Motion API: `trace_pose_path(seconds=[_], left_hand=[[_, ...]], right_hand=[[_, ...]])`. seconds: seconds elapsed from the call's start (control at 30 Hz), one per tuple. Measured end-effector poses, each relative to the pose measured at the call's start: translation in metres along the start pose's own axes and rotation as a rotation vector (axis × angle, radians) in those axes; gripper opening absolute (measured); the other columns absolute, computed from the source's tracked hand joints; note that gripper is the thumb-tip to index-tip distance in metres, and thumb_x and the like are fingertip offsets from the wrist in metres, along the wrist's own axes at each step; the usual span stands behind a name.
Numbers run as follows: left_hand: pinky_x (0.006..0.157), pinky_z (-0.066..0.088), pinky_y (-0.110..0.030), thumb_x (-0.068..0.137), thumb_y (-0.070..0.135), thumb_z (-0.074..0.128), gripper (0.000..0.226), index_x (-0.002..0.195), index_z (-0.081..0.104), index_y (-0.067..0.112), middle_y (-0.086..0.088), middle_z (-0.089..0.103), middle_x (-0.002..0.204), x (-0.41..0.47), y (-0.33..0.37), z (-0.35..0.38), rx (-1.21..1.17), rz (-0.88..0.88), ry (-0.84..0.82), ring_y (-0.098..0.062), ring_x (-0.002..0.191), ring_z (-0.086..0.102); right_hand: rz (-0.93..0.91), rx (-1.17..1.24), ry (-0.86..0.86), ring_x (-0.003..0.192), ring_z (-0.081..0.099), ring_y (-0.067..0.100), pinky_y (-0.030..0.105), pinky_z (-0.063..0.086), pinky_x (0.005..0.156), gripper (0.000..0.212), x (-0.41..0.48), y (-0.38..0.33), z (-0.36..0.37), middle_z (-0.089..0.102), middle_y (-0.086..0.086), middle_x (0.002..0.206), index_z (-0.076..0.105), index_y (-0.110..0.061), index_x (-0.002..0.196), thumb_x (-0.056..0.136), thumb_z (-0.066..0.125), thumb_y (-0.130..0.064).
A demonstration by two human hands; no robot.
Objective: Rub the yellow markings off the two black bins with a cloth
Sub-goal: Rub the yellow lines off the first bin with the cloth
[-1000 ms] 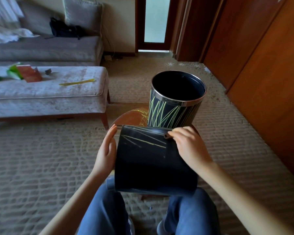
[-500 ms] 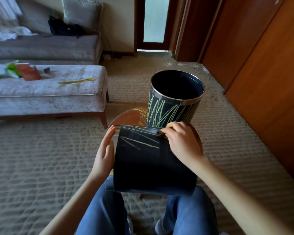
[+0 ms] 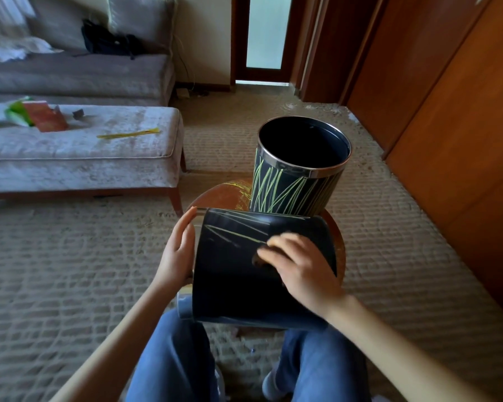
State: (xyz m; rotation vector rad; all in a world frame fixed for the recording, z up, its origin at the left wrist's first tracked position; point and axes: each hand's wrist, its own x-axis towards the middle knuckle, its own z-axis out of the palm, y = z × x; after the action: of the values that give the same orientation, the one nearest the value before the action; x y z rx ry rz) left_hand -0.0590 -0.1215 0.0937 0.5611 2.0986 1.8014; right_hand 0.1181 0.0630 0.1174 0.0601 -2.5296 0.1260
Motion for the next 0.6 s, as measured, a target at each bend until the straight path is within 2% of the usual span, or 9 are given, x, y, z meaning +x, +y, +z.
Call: trace_pose_path(seconds=[0.07,0.2,0.27,0.3,0.33,0.37,0.43,0.5,0.6], left_hand=[[0.123,0.029,-0.044,0.11,0.019,0.032,0.04,0.147,0.046,0.028,0.004,0.048,0.152,-0.004,-0.001,-0.001,-0.014,0.012,0.0,-0.007,0.141,0.042],[0.109,0.026,-0.072,0.108,0.016,0.031,0.044,0.148,0.045,0.03,-0.042,0.043,0.137,0.003,-0.005,-0.002,-0.019,-0.084,-0.033,-0.062,0.127,0.038],[0.085,0.052,-0.062,0.106,0.016,0.031,0.047,0.148,0.045,0.03,-0.038,0.062,0.11,0.012,-0.001,0.0,-0.021,-0.105,-0.01,-0.059,0.096,0.058],[0.071,0.059,-0.047,0.106,0.02,0.033,0.045,0.147,0.046,0.031,-0.021,0.069,0.094,0.015,0.002,0.001,-0.008,-0.102,0.006,-0.042,0.078,0.064],[0.073,0.059,-0.038,0.105,0.03,0.037,0.043,0.146,0.048,0.032,-0.006,0.072,0.097,0.018,0.003,0.001,0.007,-0.094,0.01,-0.025,0.08,0.068],[0.091,0.057,-0.039,0.101,0.043,0.04,0.046,0.145,0.049,0.033,0.0,0.071,0.115,0.022,0.002,0.001,0.012,-0.087,0.004,-0.017,0.1,0.068],[0.113,0.042,-0.049,0.099,0.051,0.043,0.049,0.144,0.049,0.034,0.002,0.059,0.141,0.026,0.001,0.001,0.021,-0.093,-0.023,-0.017,0.132,0.054],[0.118,0.037,-0.049,0.107,0.034,0.04,0.041,0.146,0.048,0.027,0.001,0.054,0.147,0.024,0.0,0.001,0.01,-0.072,-0.019,-0.016,0.138,0.048],[0.122,0.031,-0.042,0.108,0.011,0.035,0.041,0.144,0.049,0.024,-0.001,0.05,0.151,0.007,0.001,0.001,0.013,0.004,0.0,-0.014,0.142,0.043]], right_hand=[[0.153,0.048,-0.031,0.096,0.061,0.03,0.045,0.053,0.087,0.022,0.031,0.008,0.003,0.068,0.009,0.1,0.075,-0.006,0.105,0.088,0.063,0.0],[0.357,0.04,-0.021,0.092,0.06,0.029,0.046,0.053,0.084,0.023,0.048,0.007,0.011,0.067,0.008,0.099,0.074,-0.005,0.107,0.086,0.067,0.003],[0.325,0.004,0.073,0.097,0.06,0.03,0.045,0.052,0.088,0.026,0.027,-0.015,0.014,0.068,0.01,0.102,0.074,-0.005,0.106,0.083,0.068,0.005],[0.274,0.003,0.103,0.101,0.059,0.029,0.043,0.05,0.093,0.026,0.012,-0.027,0.014,0.068,0.011,0.105,0.074,-0.006,0.107,0.085,0.067,0.003],[0.185,0.006,0.101,0.105,0.058,0.028,0.041,0.048,0.096,0.024,-0.005,-0.036,0.014,0.069,0.011,0.109,0.074,-0.007,0.109,0.088,0.065,0.0],[0.066,0.005,0.077,0.107,0.057,0.027,0.04,0.046,0.099,0.022,-0.02,-0.043,0.014,0.069,0.011,0.111,0.074,-0.007,0.111,0.092,0.064,-0.004],[-0.149,-0.015,0.0,0.107,0.058,0.026,0.04,0.046,0.1,0.019,-0.039,-0.047,0.013,0.069,0.01,0.113,0.073,-0.009,0.112,0.096,0.063,-0.007],[-0.222,-0.022,-0.013,0.104,0.061,0.026,0.04,0.048,0.096,0.019,-0.031,-0.043,0.011,0.069,0.009,0.112,0.073,-0.01,0.11,0.099,0.058,-0.008],[-0.053,0.028,0.019,0.093,0.061,0.028,0.039,0.051,0.082,0.023,0.014,-0.033,0.012,0.07,0.008,0.103,0.075,-0.01,0.104,0.097,0.053,-0.006]])
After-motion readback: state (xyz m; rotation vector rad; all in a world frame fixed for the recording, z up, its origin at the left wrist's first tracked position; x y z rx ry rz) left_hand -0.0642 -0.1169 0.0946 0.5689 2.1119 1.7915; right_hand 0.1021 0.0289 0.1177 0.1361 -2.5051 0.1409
